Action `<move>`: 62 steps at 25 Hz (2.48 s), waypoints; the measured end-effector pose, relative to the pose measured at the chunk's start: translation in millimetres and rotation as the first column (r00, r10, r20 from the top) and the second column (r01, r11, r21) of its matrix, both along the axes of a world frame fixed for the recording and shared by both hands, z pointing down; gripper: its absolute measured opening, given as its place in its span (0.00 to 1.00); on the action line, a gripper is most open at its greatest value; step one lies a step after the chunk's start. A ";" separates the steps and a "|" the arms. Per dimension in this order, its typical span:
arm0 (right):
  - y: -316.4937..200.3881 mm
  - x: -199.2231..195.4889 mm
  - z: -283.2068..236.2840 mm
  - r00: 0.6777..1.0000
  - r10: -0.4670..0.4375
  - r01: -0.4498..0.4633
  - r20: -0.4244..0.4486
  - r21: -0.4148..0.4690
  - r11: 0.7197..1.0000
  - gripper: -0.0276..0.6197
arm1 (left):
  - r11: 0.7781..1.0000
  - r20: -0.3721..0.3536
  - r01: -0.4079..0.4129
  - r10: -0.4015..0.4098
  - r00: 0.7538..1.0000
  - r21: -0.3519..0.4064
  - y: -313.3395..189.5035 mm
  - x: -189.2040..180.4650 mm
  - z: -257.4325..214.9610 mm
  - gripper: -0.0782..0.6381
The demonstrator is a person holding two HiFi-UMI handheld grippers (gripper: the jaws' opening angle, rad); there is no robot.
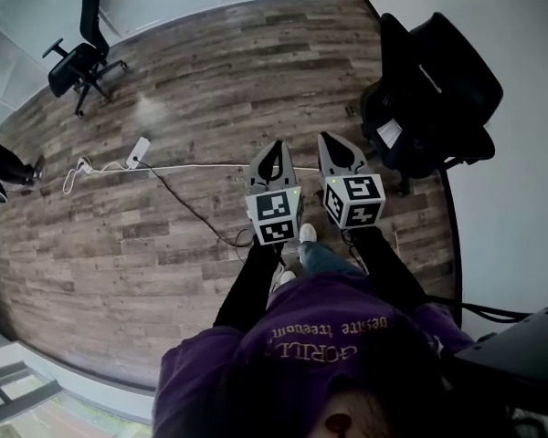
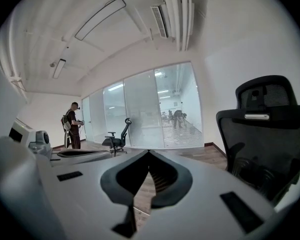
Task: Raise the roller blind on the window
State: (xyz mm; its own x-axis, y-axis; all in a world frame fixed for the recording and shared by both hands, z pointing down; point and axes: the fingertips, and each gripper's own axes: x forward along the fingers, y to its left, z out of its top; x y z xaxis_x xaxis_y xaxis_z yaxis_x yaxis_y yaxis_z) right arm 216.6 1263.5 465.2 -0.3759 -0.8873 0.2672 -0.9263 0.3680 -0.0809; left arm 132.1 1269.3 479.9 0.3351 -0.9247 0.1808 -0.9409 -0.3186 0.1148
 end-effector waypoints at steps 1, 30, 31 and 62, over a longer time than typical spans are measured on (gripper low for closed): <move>-12.8 1.9 -2.0 1.000 -0.009 0.009 -0.005 0.001 1.000 0.04 | 1.000 0.004 0.004 -0.004 1.000 0.000 -12.7 2.8 -2.4 0.10; -327.4 -46.9 -6.7 1.000 0.018 -0.018 0.021 0.008 1.000 0.04 | 0.999 0.061 -0.036 0.035 0.998 0.014 -327.6 -40.2 -7.6 0.10; -339.1 -51.9 -6.5 0.999 0.022 -0.023 0.024 0.012 1.000 0.04 | 0.999 0.063 -0.044 0.043 0.997 0.018 -339.8 -43.3 -8.0 0.10; -636.6 -61.9 -0.4 1.000 -0.011 0.011 0.009 -0.009 1.000 0.04 | 1.000 0.047 -0.002 0.003 0.999 -0.014 -633.6 -52.8 1.8 0.10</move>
State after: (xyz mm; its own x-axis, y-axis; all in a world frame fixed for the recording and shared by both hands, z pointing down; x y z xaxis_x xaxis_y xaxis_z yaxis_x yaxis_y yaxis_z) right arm 154.7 626.9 464.8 -0.3883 -0.8805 0.2721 -0.9213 0.3776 -0.0930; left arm 79.3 635.7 481.7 0.3284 -0.9210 0.2094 -0.9445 -0.3196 0.0753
